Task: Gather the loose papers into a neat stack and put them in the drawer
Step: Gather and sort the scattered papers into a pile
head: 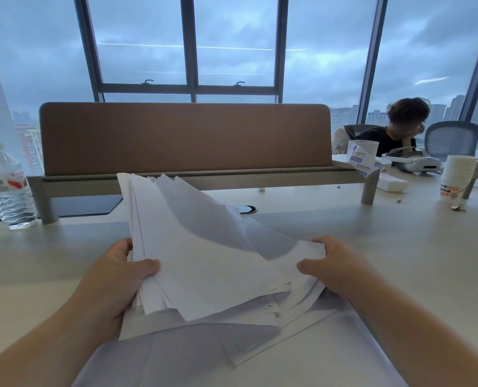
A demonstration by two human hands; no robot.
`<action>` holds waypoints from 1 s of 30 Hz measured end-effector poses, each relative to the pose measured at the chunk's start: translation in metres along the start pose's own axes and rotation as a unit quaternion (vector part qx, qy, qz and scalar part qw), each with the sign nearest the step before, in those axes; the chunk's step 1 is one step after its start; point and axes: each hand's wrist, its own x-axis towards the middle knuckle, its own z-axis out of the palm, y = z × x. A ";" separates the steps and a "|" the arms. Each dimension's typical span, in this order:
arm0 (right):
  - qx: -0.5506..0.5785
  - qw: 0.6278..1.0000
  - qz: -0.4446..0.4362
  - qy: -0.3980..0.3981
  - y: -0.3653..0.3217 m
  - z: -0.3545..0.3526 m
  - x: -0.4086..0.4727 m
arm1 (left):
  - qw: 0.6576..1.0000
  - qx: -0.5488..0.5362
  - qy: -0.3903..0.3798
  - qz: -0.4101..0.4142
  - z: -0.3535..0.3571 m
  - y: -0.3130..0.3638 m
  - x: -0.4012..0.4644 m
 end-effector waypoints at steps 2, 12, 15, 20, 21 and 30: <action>0.037 0.999 0.010 -0.006 -0.001 0.002 -0.001 | 1.000 0.001 -0.001 -0.001 -0.001 0.000 0.000; 0.158 0.965 -0.037 0.205 0.002 -0.012 0.006 | 1.000 0.007 -0.013 -0.002 0.003 0.000 -0.003; 0.188 0.944 -0.058 0.265 -0.002 -0.016 0.003 | 1.000 0.005 -0.019 -0.006 0.005 -0.001 -0.004; 0.169 0.907 -0.122 0.366 -0.006 -0.025 0.000 | 1.000 0.002 -0.019 -0.014 0.005 -0.002 -0.004; 0.164 0.897 -0.137 0.386 -0.006 -0.028 -0.001 | 1.000 0.002 -0.021 -0.015 0.005 -0.001 -0.004; 0.062 0.812 -0.405 0.416 -0.021 -0.006 -0.025 | 0.999 -0.002 -0.025 -0.022 0.005 -0.001 -0.005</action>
